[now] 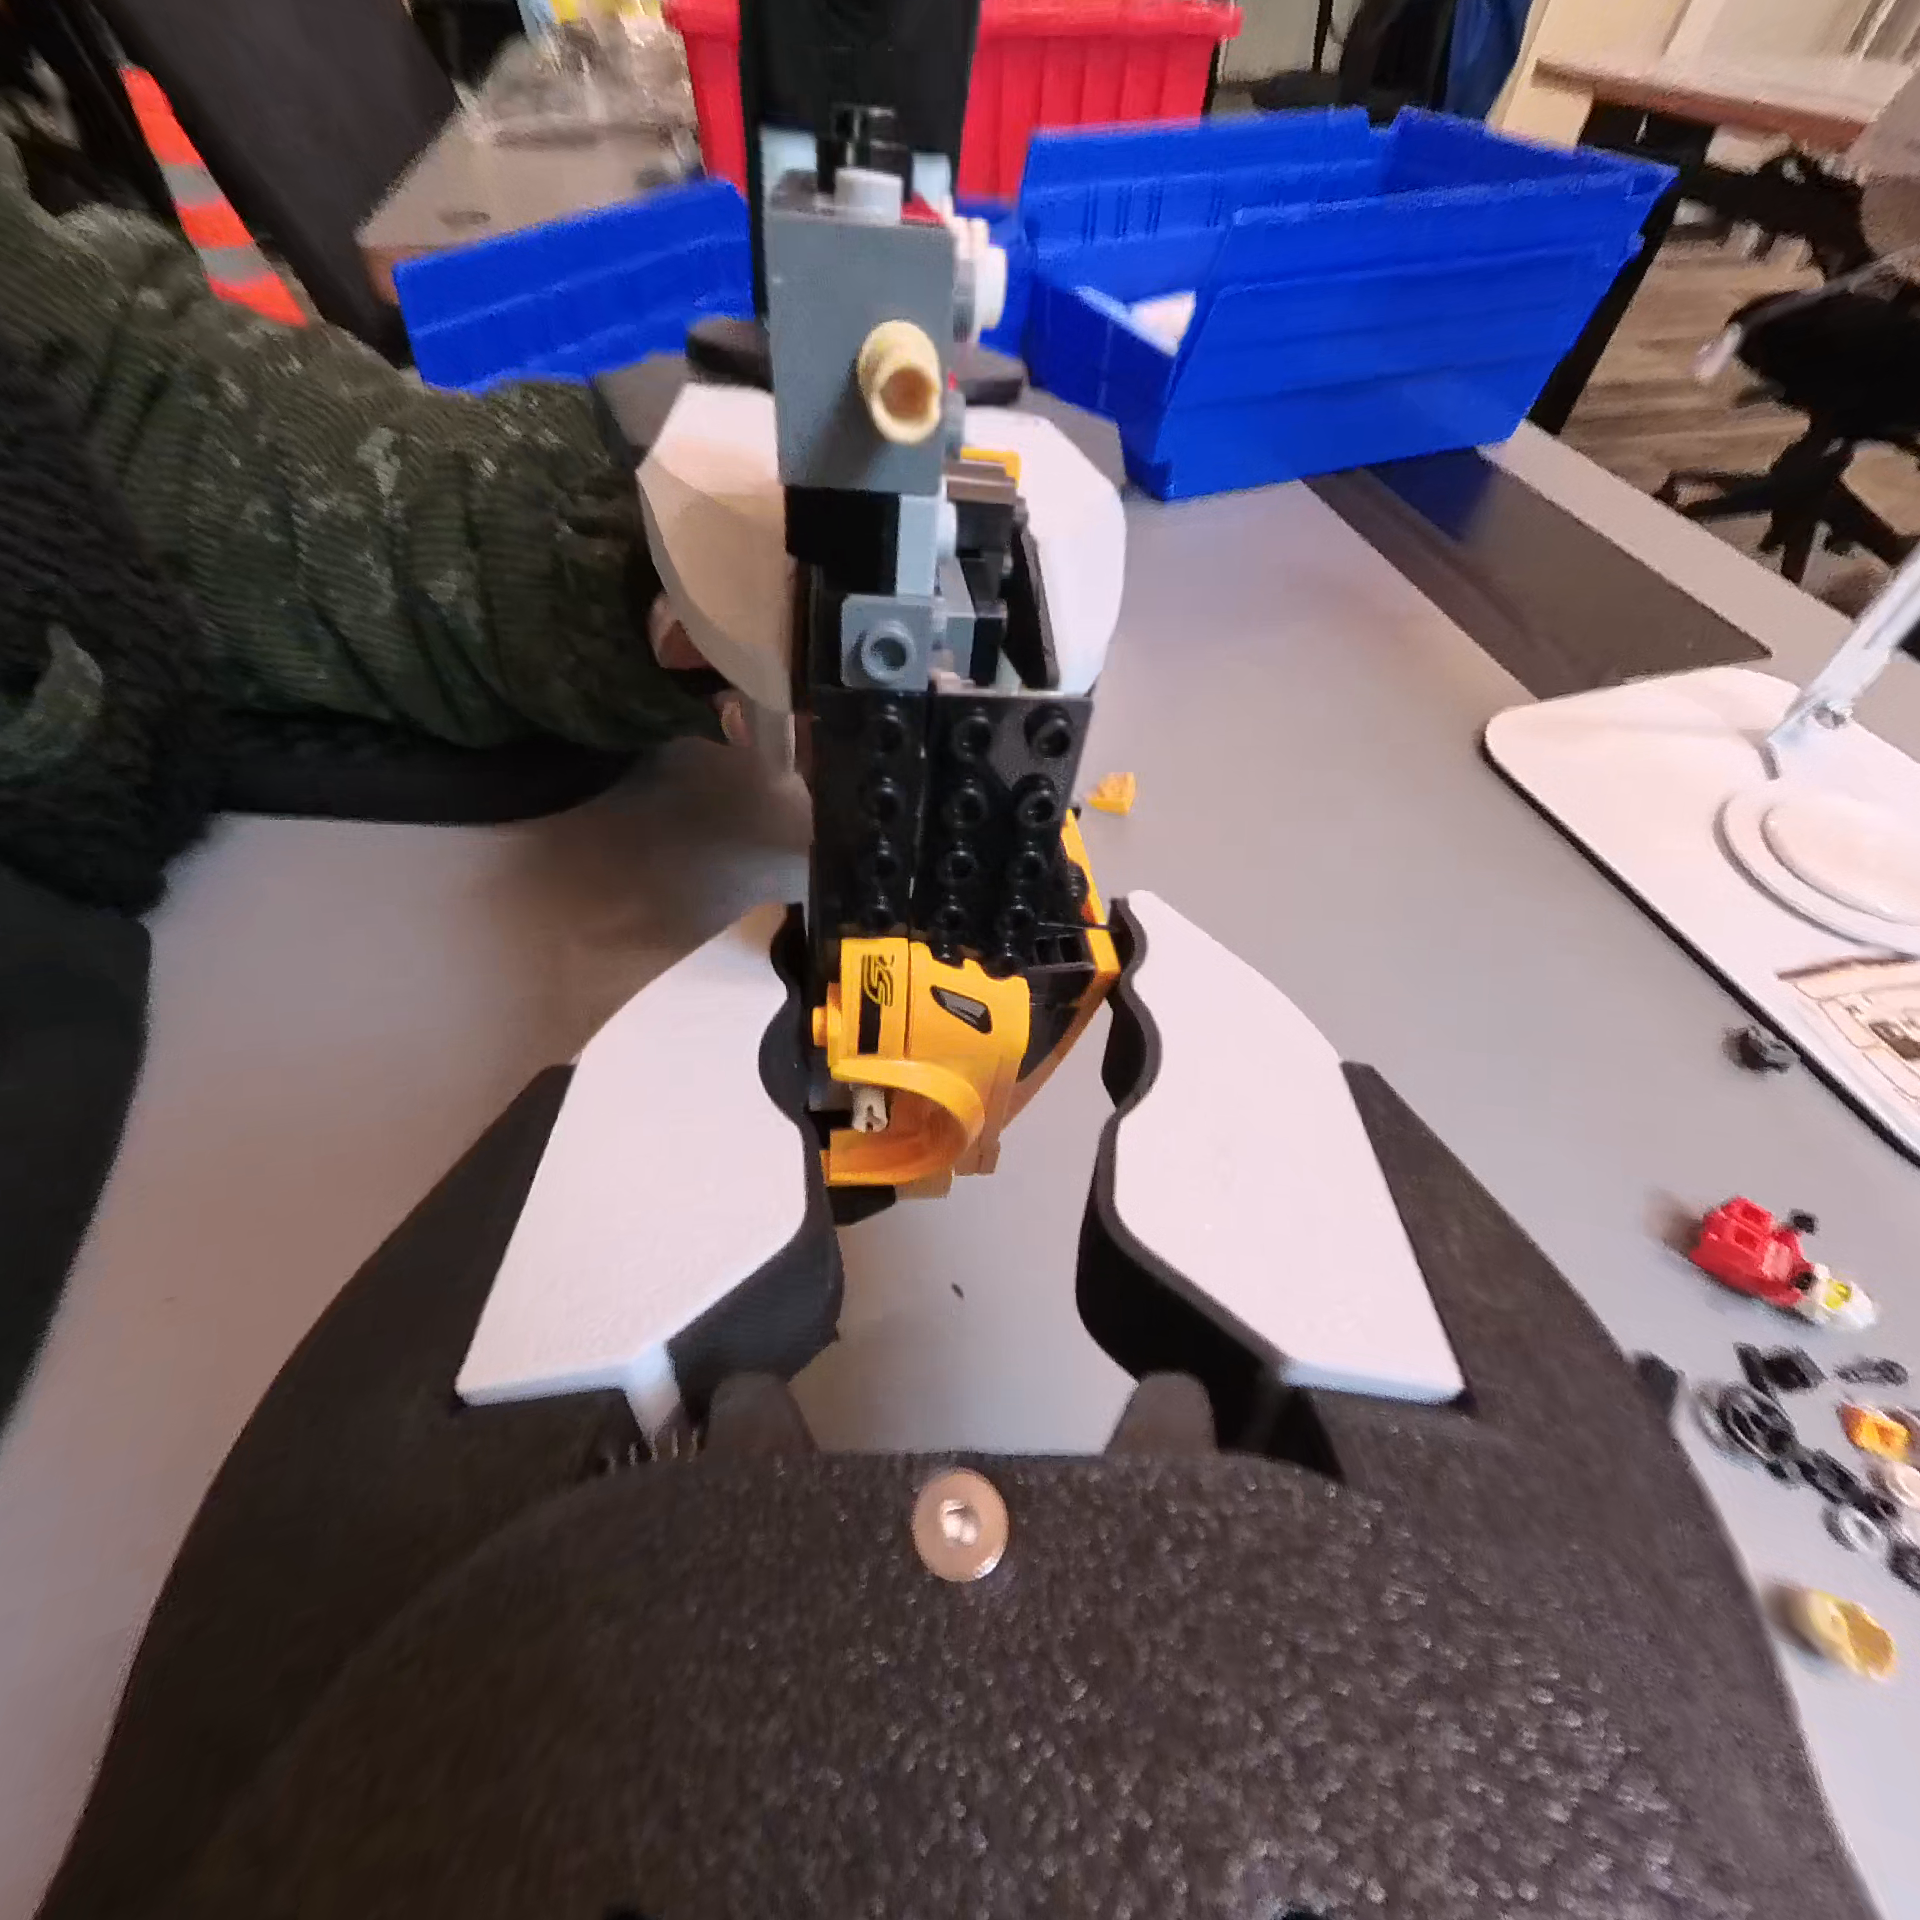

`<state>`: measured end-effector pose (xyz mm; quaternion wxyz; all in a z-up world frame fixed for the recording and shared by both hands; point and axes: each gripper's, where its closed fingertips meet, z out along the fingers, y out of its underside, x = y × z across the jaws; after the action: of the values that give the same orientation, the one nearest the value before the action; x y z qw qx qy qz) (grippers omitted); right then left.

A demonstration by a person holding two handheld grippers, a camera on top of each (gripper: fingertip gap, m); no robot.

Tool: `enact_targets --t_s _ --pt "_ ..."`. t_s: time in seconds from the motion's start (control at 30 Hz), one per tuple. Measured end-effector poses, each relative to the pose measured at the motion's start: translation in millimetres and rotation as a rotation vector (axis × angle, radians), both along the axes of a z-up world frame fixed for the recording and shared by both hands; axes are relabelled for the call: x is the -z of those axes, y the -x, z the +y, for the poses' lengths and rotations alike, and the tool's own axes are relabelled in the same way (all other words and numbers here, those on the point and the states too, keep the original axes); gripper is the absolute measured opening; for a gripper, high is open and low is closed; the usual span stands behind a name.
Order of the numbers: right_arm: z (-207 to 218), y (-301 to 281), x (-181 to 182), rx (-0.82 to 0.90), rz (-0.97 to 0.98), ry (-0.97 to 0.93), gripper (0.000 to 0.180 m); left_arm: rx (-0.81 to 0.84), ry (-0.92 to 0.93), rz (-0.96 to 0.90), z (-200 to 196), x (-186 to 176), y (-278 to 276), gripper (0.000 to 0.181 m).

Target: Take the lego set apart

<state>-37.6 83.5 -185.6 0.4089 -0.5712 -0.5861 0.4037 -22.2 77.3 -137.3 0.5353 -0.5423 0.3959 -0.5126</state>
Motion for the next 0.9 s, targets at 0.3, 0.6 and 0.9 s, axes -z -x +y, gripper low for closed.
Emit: enact_targets --t_s 0.3,0.6,0.9 --pt "29.9 -42.7 43.2 0.174 -0.566 -0.307 0.053 -0.156 -0.211 0.548 14.1 36.1 17.7 0.05" --pt "13.1 -42.9 61.5 0.085 -0.722 -0.312 0.053 -0.102 -0.29 0.817 0.7 80.8 -4.2 0.025" --pt "11.2 -46.5 23.4 0.037 -0.382 -0.129 0.051 -0.137 -0.192 0.791 12.1 87.8 6.1 0.024"
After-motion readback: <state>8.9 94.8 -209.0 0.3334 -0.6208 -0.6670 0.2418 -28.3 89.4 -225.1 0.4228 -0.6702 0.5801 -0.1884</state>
